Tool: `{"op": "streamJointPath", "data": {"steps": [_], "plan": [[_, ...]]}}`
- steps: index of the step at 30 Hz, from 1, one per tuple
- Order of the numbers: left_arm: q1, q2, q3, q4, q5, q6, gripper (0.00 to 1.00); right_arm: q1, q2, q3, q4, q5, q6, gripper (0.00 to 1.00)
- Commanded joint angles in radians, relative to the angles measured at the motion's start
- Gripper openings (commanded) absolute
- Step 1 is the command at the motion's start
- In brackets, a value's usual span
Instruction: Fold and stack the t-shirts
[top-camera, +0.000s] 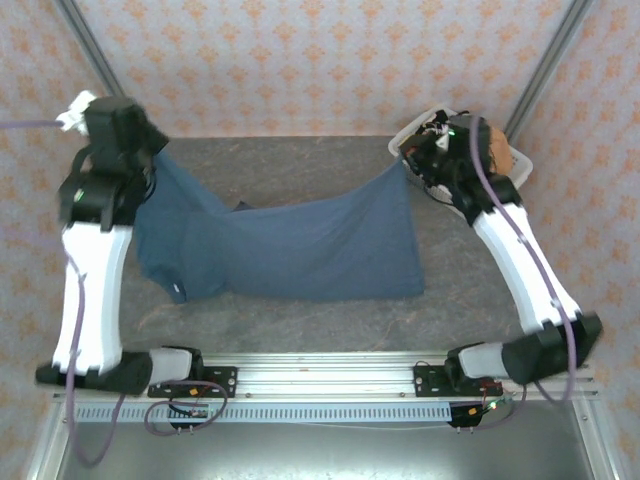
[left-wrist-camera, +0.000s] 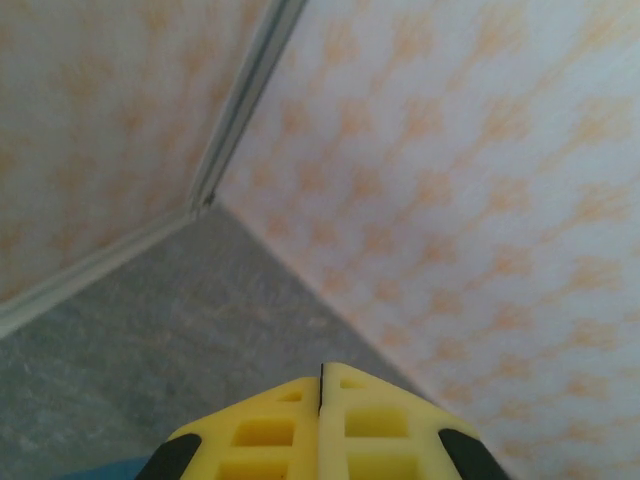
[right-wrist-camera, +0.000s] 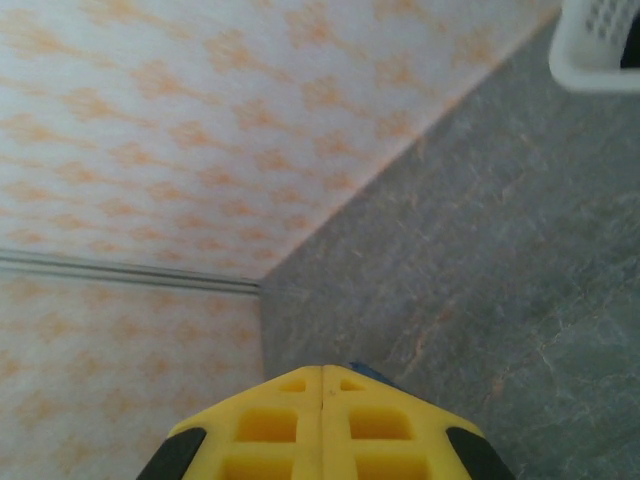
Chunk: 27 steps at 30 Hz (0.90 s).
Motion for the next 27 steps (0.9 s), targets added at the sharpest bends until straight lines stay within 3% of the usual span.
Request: {"op": "streamJointPath", "data": {"steps": [1, 5, 10, 13, 17, 21, 24, 27], "plan": [[0.053, 0.171, 0.068, 0.029, 0.152, -0.010, 0.00, -0.008, 0.163, 0.116, 0.131, -0.062, 0.034, 0.00], [0.095, 0.381, 0.411, -0.040, 0.196, 0.007, 0.00, -0.022, 0.384, 0.459, 0.064, -0.063, 0.010, 0.00], [0.107, 0.506, 0.902, -0.044, 0.199, 0.044, 0.00, -0.072, 0.538, 0.898, -0.027, -0.019, 0.015, 0.00], [0.109, 0.455, 0.953, 0.058, 0.206, 0.059, 0.00, -0.115, 0.608, 1.134, -0.070, -0.001, 0.039, 0.00], [0.108, 0.294, 0.786, 0.175, 0.225, 0.072, 0.00, -0.171, 0.661, 1.284, -0.098, -0.035, 0.091, 0.00], [0.107, 0.130, 0.537, 0.084, 0.228, 0.090, 0.00, -0.182, 0.656, 1.245, -0.245, -0.085, 0.022, 0.00], [0.107, -0.063, 0.141, 0.097, 0.208, 0.067, 0.00, -0.166, 0.621, 1.063, -0.332, -0.134, -0.053, 0.00], [0.100, -0.258, -0.259, 0.122, 0.161, 0.030, 0.00, -0.134, 0.502, 0.670, -0.295, -0.125, -0.101, 0.00]]}}
